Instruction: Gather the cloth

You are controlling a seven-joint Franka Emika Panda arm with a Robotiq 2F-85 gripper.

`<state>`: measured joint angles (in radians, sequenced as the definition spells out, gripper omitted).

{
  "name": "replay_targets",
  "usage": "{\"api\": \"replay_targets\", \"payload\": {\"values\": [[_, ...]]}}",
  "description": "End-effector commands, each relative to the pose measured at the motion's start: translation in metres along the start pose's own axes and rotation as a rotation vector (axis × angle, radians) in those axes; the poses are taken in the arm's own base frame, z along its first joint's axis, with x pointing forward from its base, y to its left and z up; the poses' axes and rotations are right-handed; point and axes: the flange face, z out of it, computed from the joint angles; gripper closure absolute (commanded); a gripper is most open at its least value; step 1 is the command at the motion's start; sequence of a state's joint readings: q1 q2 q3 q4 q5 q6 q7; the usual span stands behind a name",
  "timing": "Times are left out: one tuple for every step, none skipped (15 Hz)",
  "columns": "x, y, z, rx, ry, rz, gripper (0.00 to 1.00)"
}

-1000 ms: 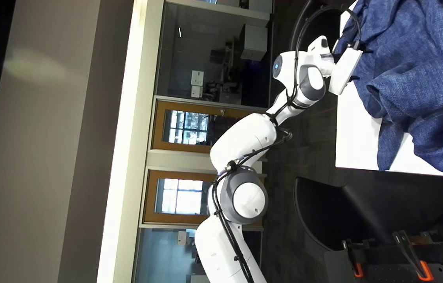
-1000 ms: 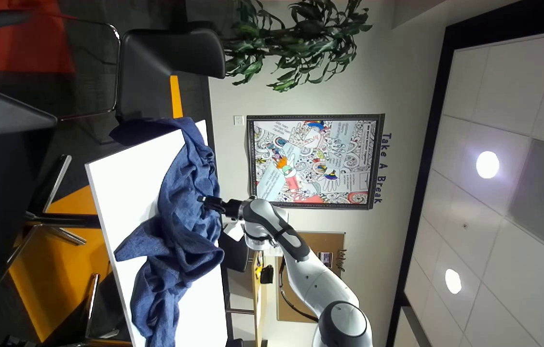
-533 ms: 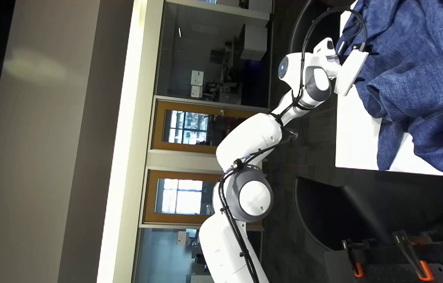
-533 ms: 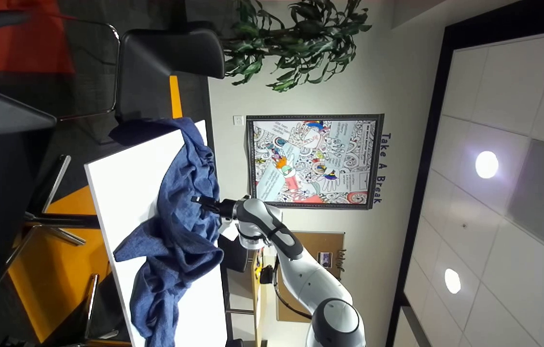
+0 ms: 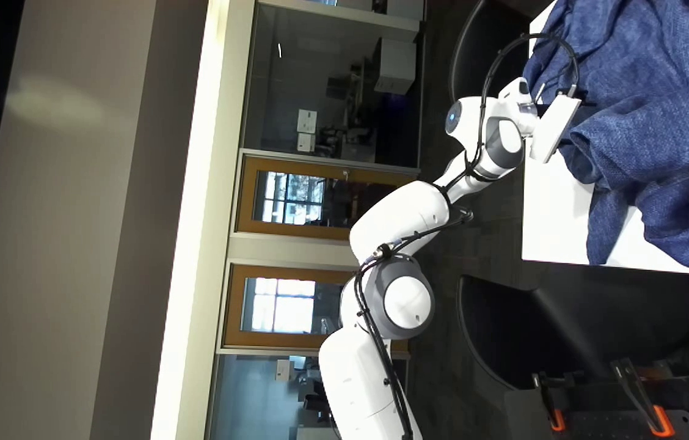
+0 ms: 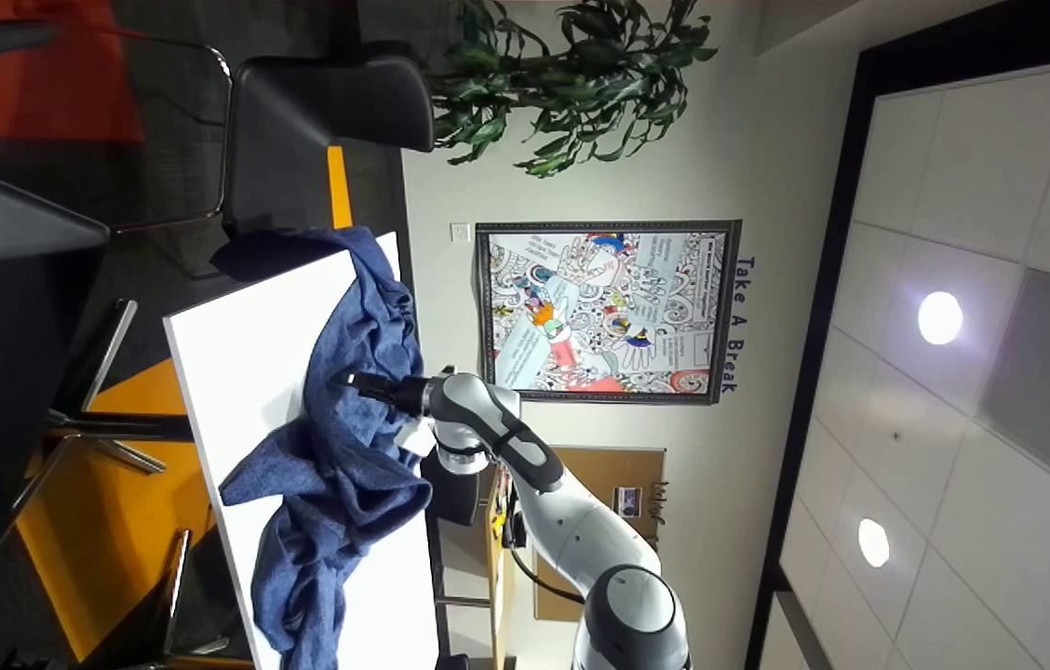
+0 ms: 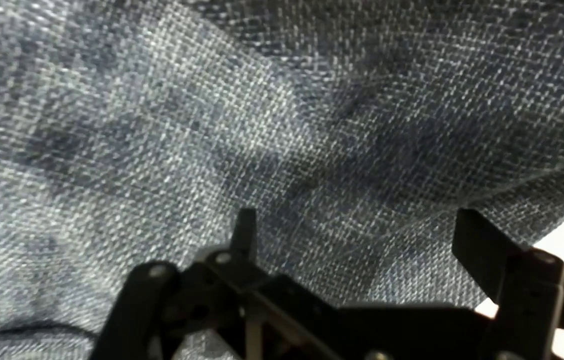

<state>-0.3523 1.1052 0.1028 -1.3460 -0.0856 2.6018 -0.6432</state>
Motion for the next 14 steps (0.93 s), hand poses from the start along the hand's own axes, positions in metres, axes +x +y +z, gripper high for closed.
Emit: {"api": "replay_targets", "payload": {"values": [[0.002,-0.012,0.023,0.011,-0.053,-0.043,0.0],[0.0,-0.015,0.029,0.015,-0.066,-0.047,0.0],[-0.002,-0.017,0.034,0.013,-0.073,-0.051,0.25],[-0.004,-0.017,0.038,0.008,-0.082,-0.056,0.26],[-0.003,-0.017,0.038,0.002,-0.083,-0.059,0.34],[-0.002,-0.015,0.035,-0.01,-0.081,-0.063,0.41],[-0.002,-0.014,0.032,-0.021,-0.079,-0.062,0.5],[-0.002,-0.013,0.028,-0.028,-0.074,-0.06,0.57],[-0.002,-0.012,0.024,-0.032,-0.072,-0.059,0.64],[-0.003,-0.012,0.019,-0.036,-0.068,-0.056,0.72],[-0.003,-0.012,0.014,-0.036,-0.061,-0.056,0.79],[-0.002,-0.012,0.008,-0.037,-0.054,-0.055,0.88],[-0.001,-0.012,0.002,-0.035,-0.048,-0.054,0.95],[-0.001,-0.013,-0.004,-0.034,-0.04,-0.056,1.0]]}}
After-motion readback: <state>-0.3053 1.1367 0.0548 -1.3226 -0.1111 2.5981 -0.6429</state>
